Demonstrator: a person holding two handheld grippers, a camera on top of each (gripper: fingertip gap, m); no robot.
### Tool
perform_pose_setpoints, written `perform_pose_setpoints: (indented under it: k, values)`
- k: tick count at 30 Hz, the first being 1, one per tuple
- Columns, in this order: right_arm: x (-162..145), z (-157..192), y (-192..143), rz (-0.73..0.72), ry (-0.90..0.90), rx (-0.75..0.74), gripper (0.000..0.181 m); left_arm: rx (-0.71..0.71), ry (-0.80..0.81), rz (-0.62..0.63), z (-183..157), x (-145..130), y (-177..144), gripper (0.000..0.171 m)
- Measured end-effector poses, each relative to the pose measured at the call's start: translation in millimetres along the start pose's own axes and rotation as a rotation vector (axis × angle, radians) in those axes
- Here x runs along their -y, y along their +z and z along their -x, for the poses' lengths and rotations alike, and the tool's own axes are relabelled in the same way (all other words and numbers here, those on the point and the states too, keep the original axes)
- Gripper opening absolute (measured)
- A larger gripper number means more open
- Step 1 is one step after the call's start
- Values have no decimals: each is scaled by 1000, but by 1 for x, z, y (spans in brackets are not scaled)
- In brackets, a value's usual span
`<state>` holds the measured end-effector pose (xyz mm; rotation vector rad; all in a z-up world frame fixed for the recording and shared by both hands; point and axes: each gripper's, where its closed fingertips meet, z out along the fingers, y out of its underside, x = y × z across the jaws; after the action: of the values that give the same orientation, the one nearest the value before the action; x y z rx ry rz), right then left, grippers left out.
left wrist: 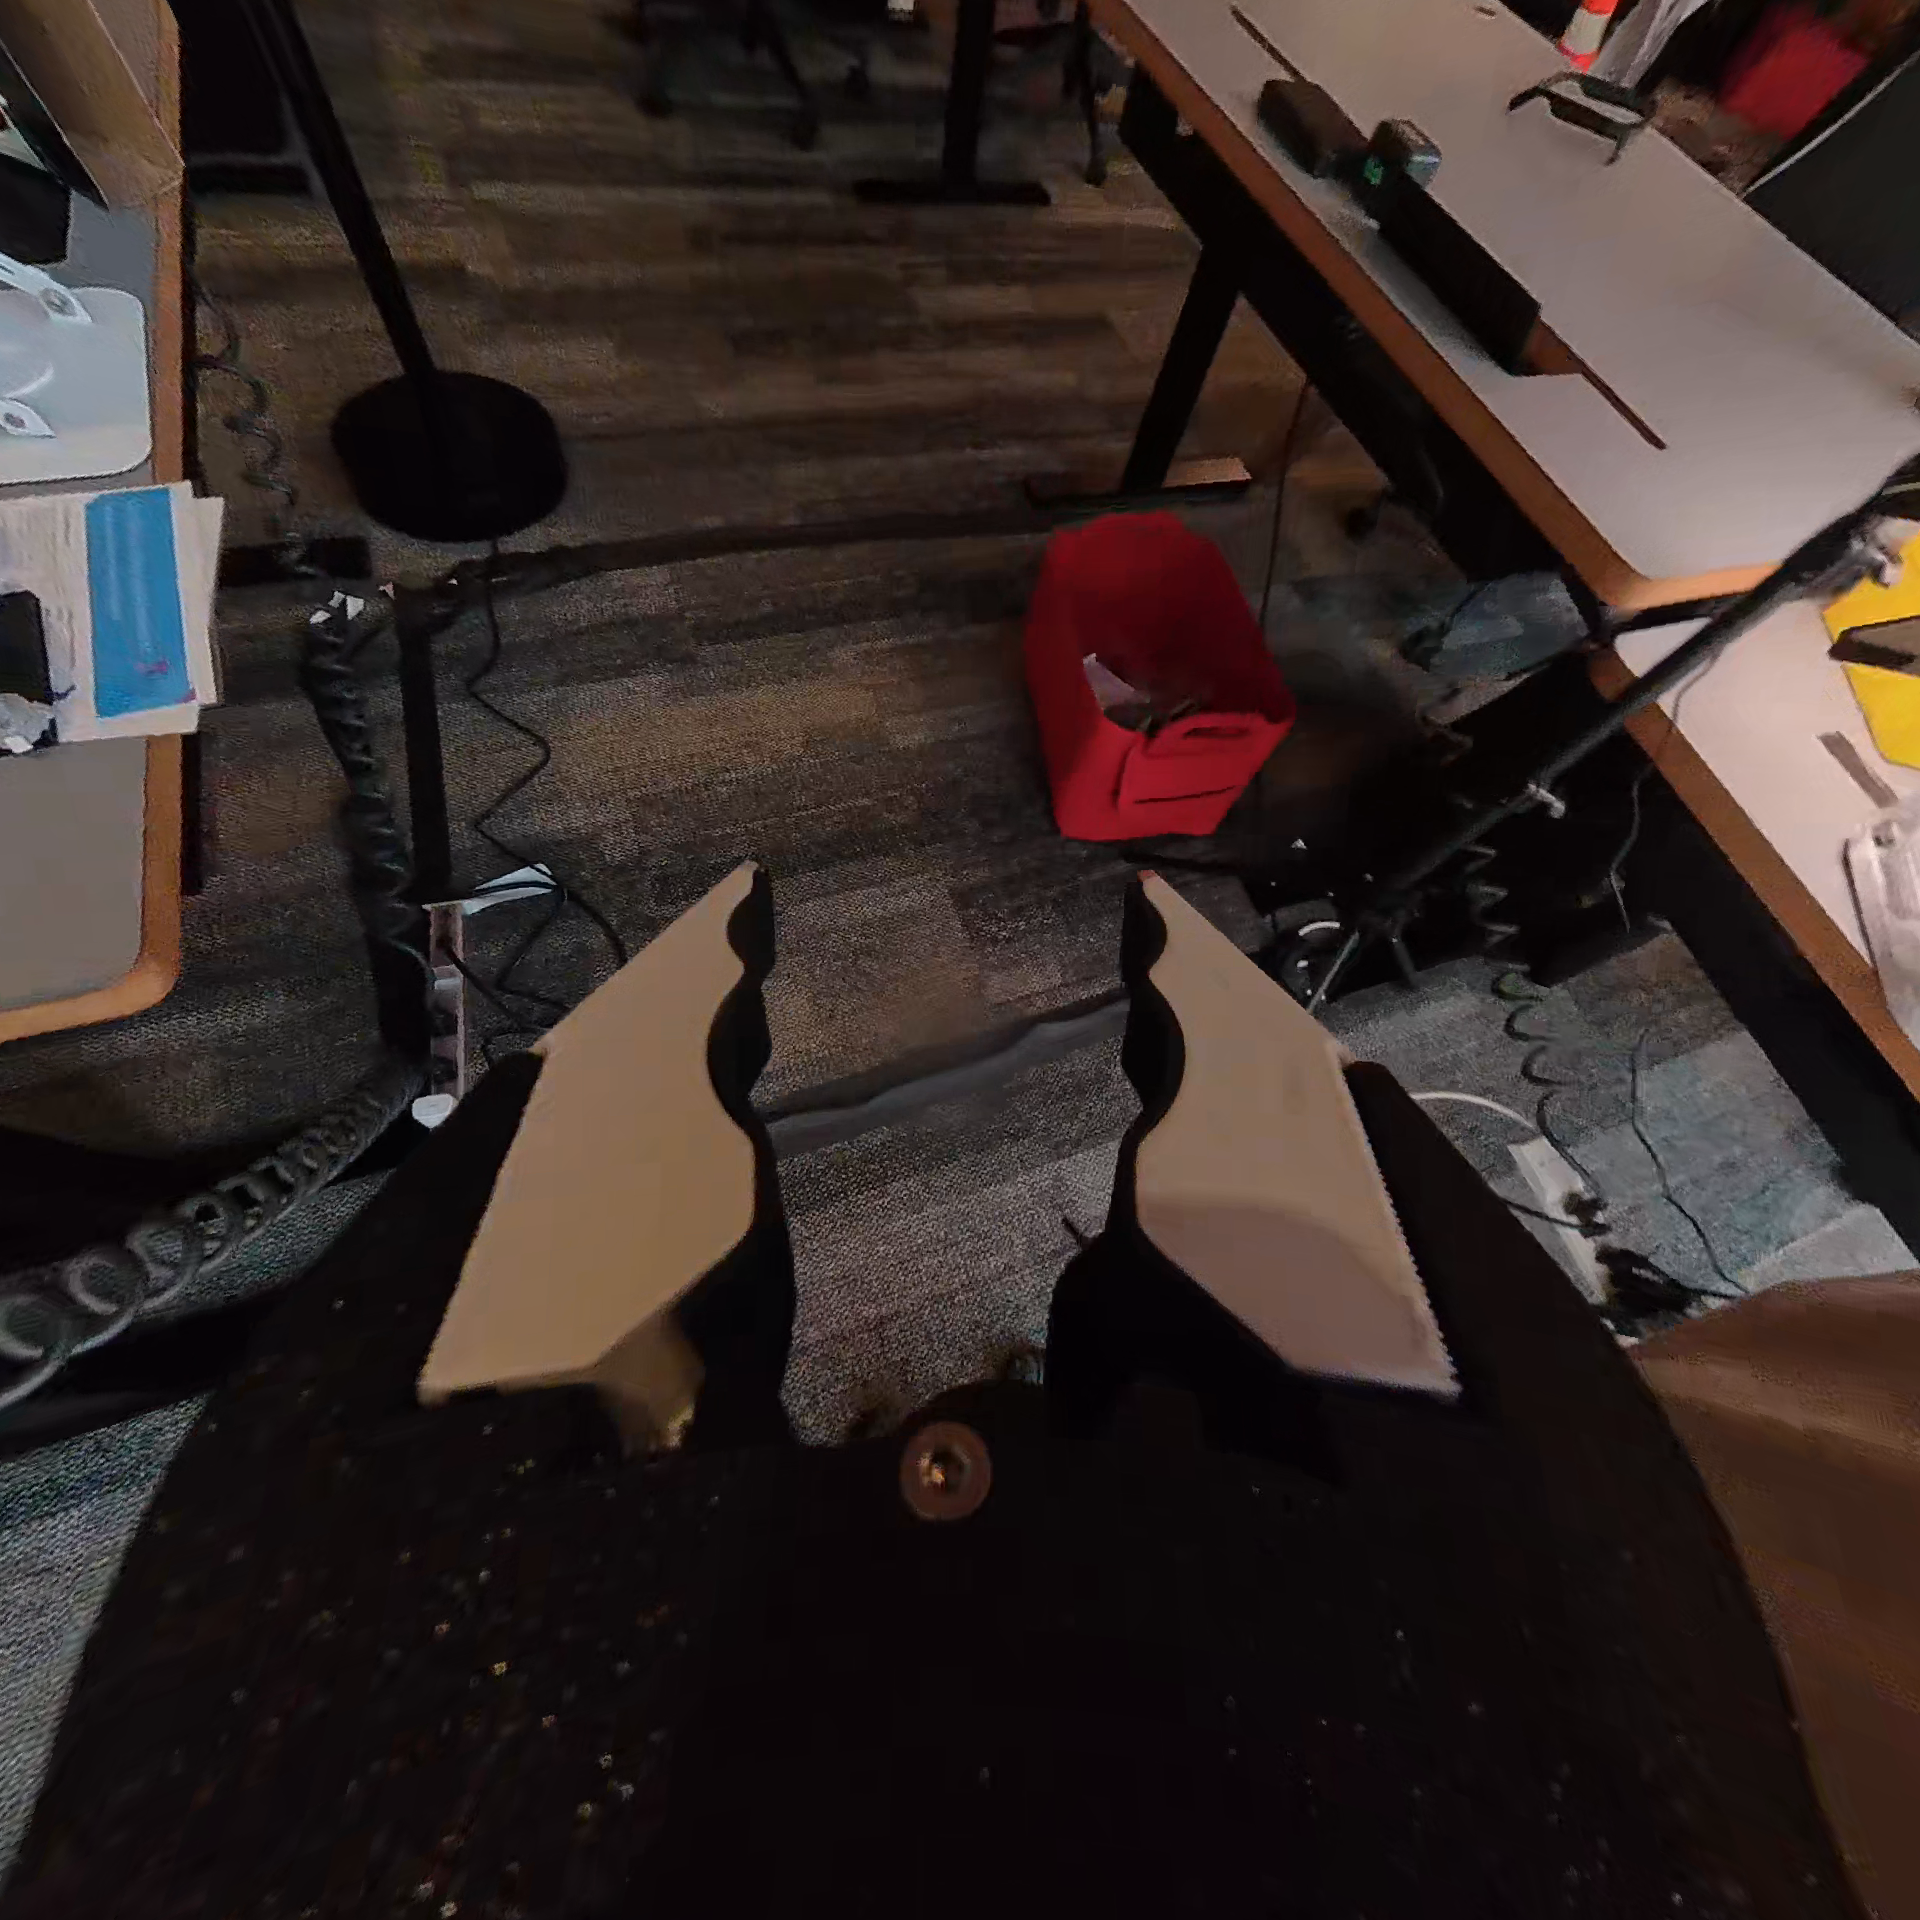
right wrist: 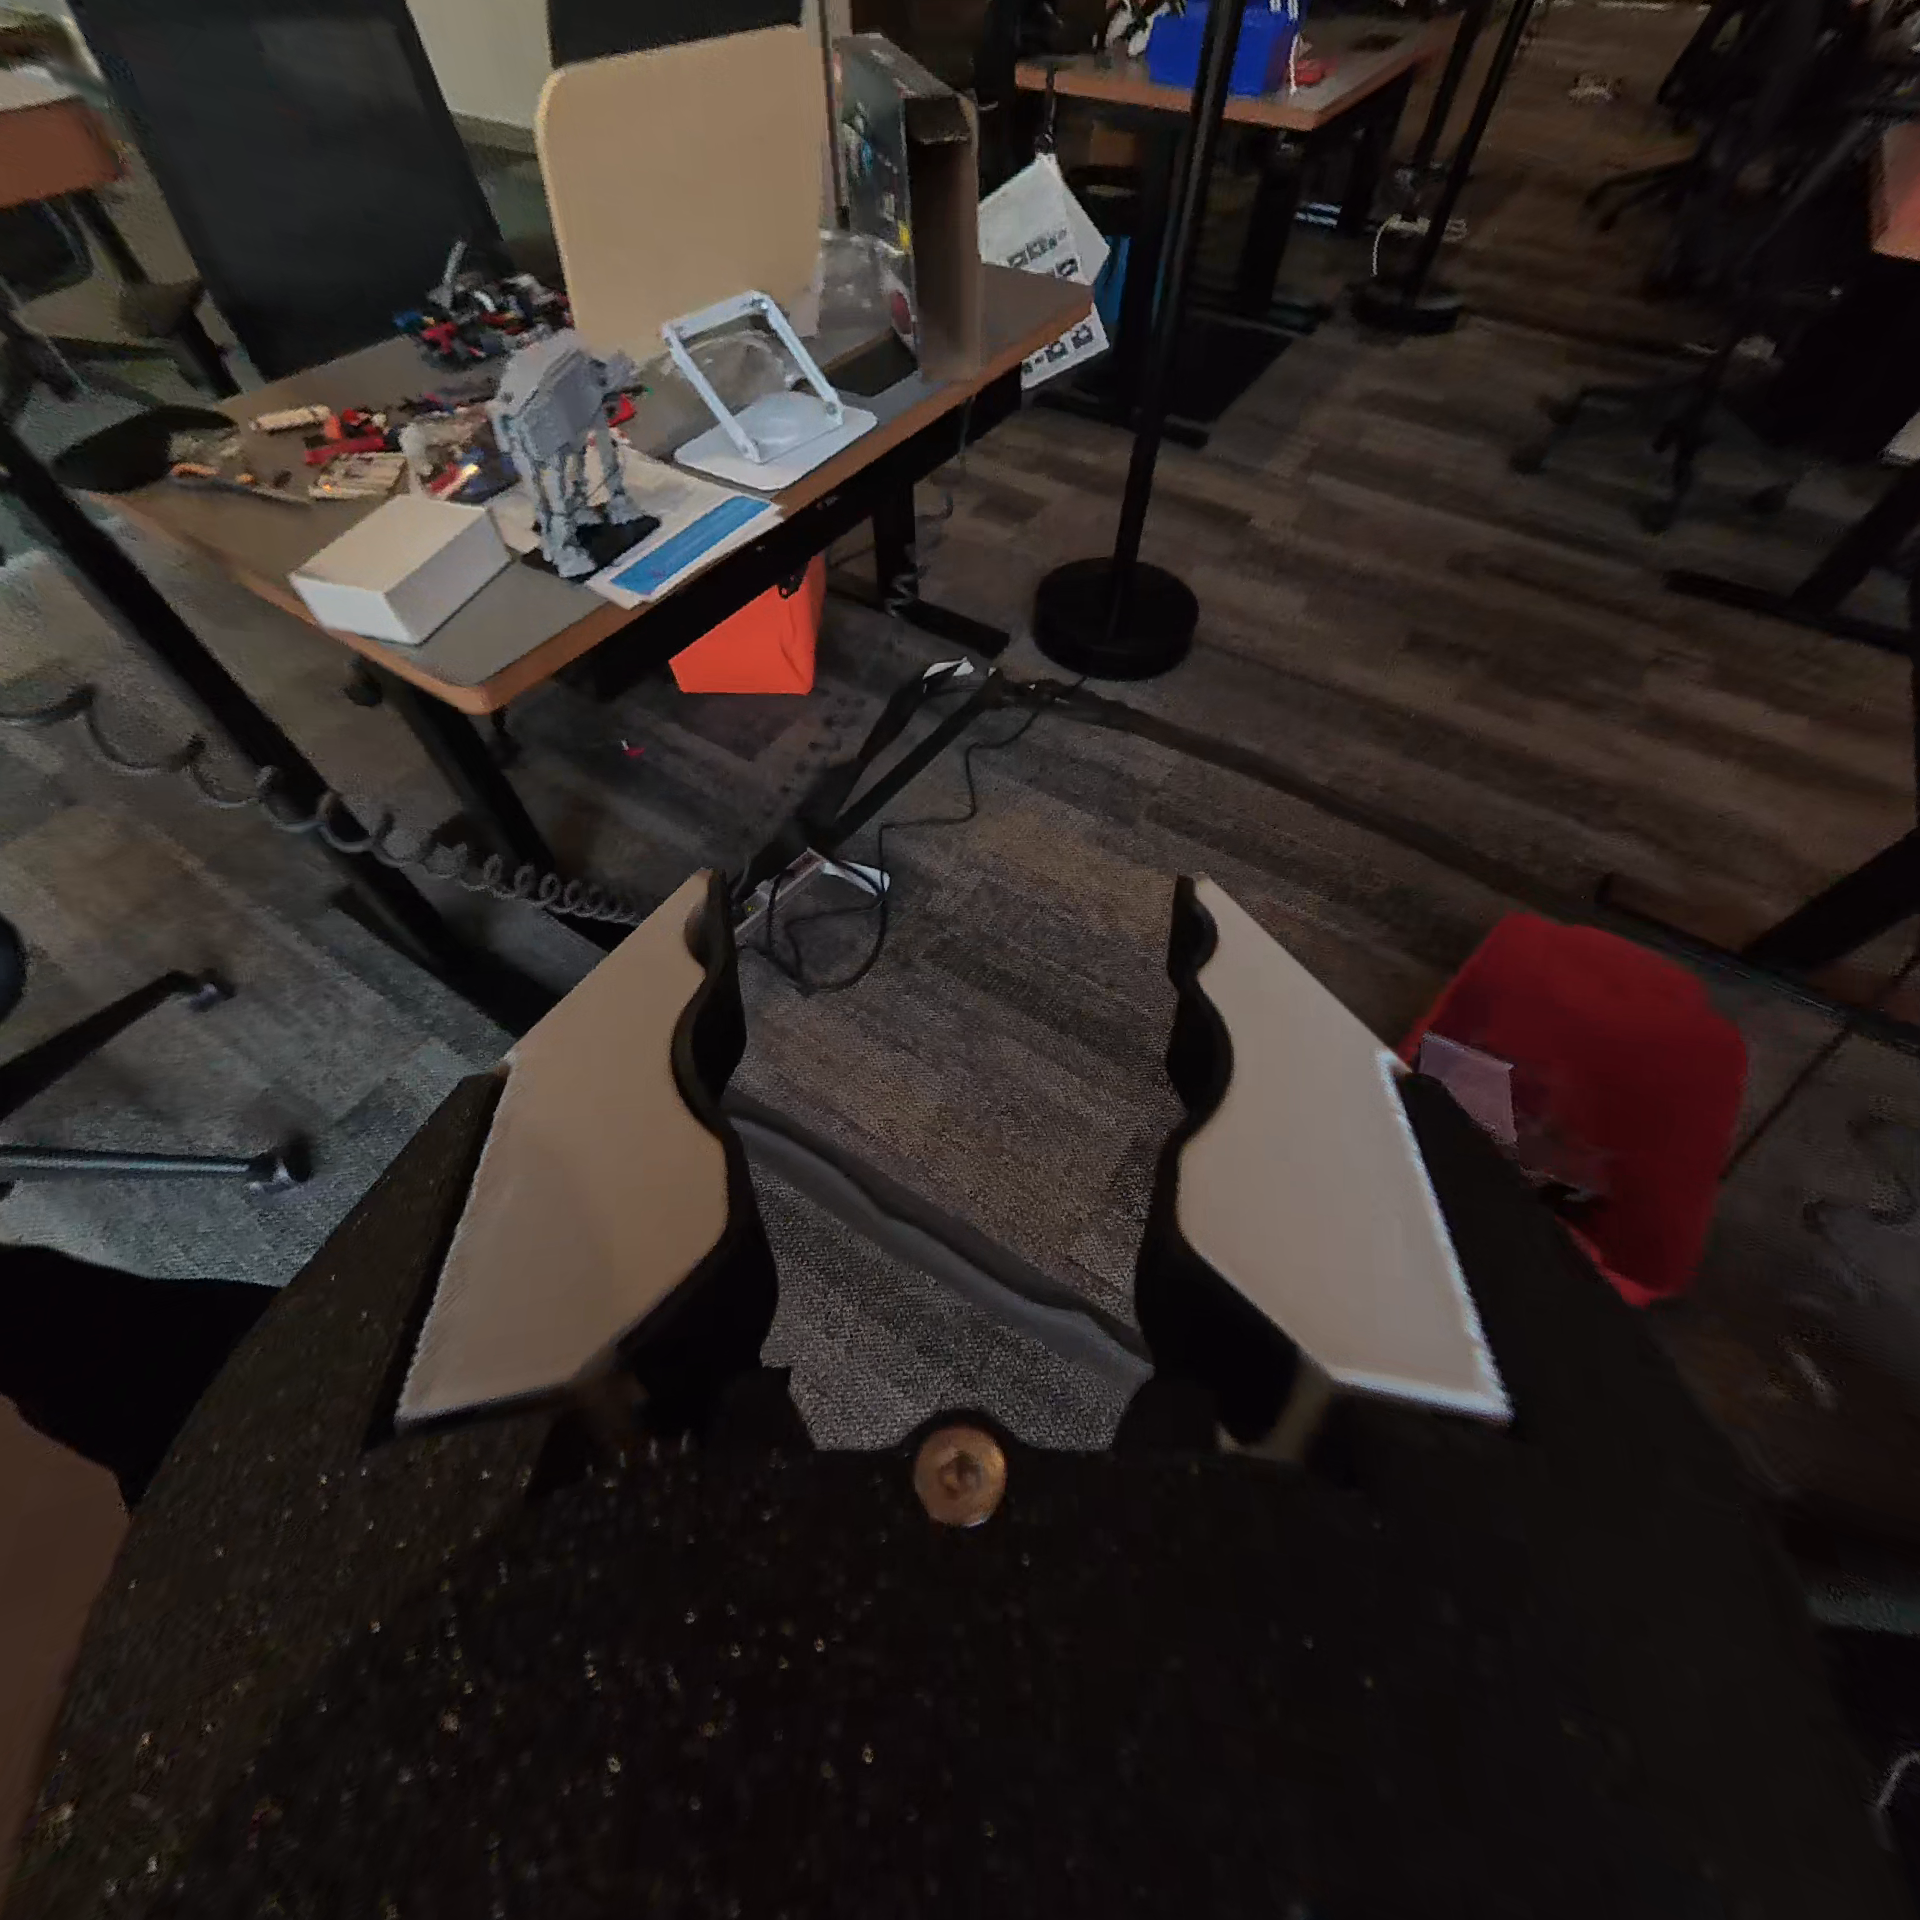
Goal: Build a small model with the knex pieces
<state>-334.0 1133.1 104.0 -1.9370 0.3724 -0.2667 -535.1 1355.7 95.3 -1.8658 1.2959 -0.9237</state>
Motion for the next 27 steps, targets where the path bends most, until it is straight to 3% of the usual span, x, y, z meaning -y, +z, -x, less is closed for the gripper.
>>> perform_pose_setpoints:
  k: [5, 10, 16, 20, 27]
  values:
    - [6, -59, 74, 49, 26, -39, 78, -100, -123, 21, 26, 34, 121, 66]
    - [-4, -112, 151, 150, 105, -137, 79, -147, -38, 32, 59, 85, 256, 64]
    - [39, -195, 227, 196, 108, -223, 80, -226, 69, 46, 83, 179, 403, 65]
    - [47, -254, 262, 203, 189, -295, 80, -255, 111, 29, 91, 229, 463, 66]
    - [28, -330, 316, 270, 211, -303, 80, -201, 73, 116, 111, 239, 534, 66]
